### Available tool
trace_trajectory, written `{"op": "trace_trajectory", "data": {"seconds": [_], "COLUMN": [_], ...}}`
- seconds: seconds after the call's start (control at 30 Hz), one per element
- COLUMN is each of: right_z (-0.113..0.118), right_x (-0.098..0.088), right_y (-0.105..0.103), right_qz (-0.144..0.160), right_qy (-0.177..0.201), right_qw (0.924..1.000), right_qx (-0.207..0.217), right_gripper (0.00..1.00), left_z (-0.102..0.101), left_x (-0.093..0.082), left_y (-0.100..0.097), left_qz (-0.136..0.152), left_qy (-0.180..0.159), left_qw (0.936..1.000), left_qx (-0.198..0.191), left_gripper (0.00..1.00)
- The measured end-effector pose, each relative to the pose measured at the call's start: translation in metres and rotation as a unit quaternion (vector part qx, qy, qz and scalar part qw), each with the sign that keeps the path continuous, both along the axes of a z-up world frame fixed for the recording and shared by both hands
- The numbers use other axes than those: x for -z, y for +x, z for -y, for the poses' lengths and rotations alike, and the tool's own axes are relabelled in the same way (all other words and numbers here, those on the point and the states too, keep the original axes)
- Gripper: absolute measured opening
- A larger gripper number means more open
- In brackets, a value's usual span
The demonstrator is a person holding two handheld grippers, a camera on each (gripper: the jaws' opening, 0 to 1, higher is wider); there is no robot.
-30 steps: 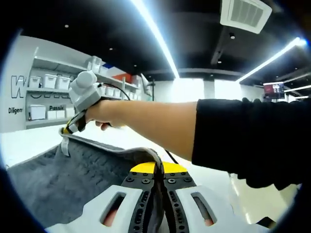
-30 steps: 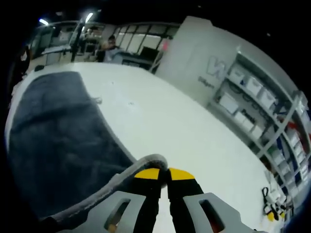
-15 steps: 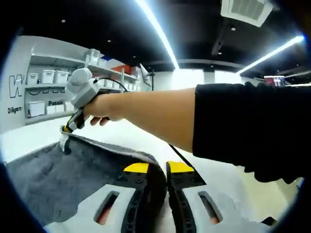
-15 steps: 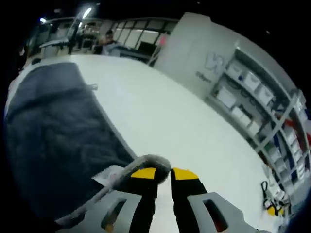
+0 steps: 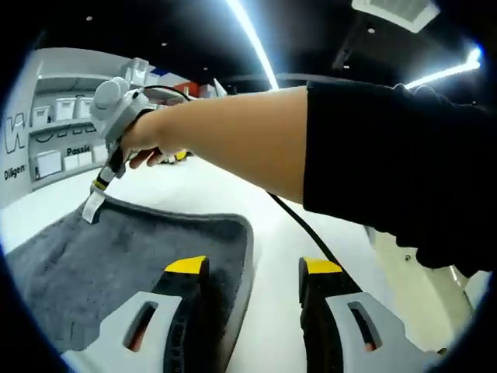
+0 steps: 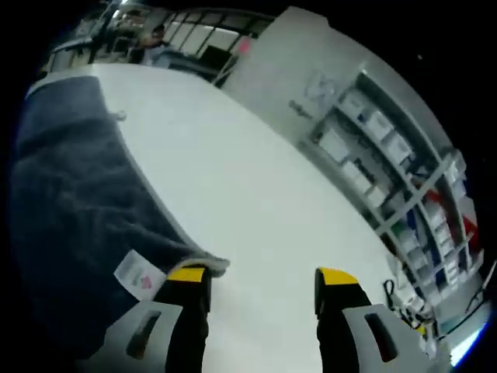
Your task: Open the folded towel by lifting each exposed corner and separating the folded layers until the towel lies flat within the target outline without major curled edges
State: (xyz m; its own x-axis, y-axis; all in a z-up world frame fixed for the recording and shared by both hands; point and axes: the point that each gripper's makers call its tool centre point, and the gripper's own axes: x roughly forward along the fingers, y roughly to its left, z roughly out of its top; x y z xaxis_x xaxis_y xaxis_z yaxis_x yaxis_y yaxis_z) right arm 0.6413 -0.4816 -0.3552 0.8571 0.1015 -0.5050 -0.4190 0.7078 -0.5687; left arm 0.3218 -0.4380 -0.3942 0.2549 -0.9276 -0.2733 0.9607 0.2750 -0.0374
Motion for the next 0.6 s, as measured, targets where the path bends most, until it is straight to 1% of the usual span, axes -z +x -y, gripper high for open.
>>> {"op": "trace_trajectory", "data": {"seconds": [0.07,0.13,0.2,0.27,0.3,0.37,0.4,0.43,0.47,0.5,0.53,0.6], "right_z": [0.006,0.016,0.028,0.033,0.038,0.040,0.039,0.039,0.039,0.047,0.050,0.048], "right_x": [-0.003,-0.006,-0.013,-0.017,-0.020,-0.025,-0.027,-0.034,-0.040,-0.048,-0.049,-0.057], "right_y": [0.001,0.001,0.002,0.004,0.007,0.011,0.013,0.017,0.018,0.021,0.021,0.022], "right_qz": [0.001,0.006,0.022,0.030,0.038,0.053,0.060,0.082,0.097,0.113,0.111,0.120], "right_qy": [-0.004,-0.008,-0.025,-0.013,0.002,0.031,0.045,0.063,0.079,0.093,0.105,0.129], "right_qw": [1.0000,0.9997,0.9987,0.9983,0.9979,0.9960,0.9949,0.9917,0.9887,0.9833,0.9811,0.9783], "right_qx": [0.007,0.022,0.038,0.048,0.052,0.065,0.067,0.077,0.083,0.109,0.119,0.109], "right_gripper": [0.59,0.59,0.60,0.65,0.70,0.83,0.96,0.98,1.00,1.00,1.00,1.00], "left_z": [0.000,0.000,0.000,-0.001,-0.001,-0.001,-0.001,-0.002,-0.001,-0.002,-0.002,-0.004], "left_x": [0.000,0.000,-0.001,-0.002,-0.003,-0.003,-0.001,0.001,0.001,0.001,0.000,0.000], "left_y": [-0.002,-0.003,-0.002,-0.001,0.001,0.002,0.003,0.006,0.009,0.010,0.010,0.012], "left_qz": [0.003,0.007,0.009,0.011,0.014,0.016,0.017,0.025,0.030,0.031,0.032,0.034], "left_qy": [0.000,0.000,-0.003,-0.007,-0.009,-0.009,-0.004,0.002,0.001,0.002,0.000,0.004], "left_qw": [1.0000,1.0000,1.0000,0.9999,0.9999,0.9998,0.9998,0.9995,0.9993,0.9992,0.9991,0.9989], "left_qx": [0.001,0.002,0.001,-0.002,-0.005,-0.008,-0.008,-0.018,-0.023,-0.025,-0.026,-0.030], "left_gripper": [0.47,0.49,0.52,0.56,0.59,0.68,0.74,0.89,1.00,0.98,1.00,1.00]}}
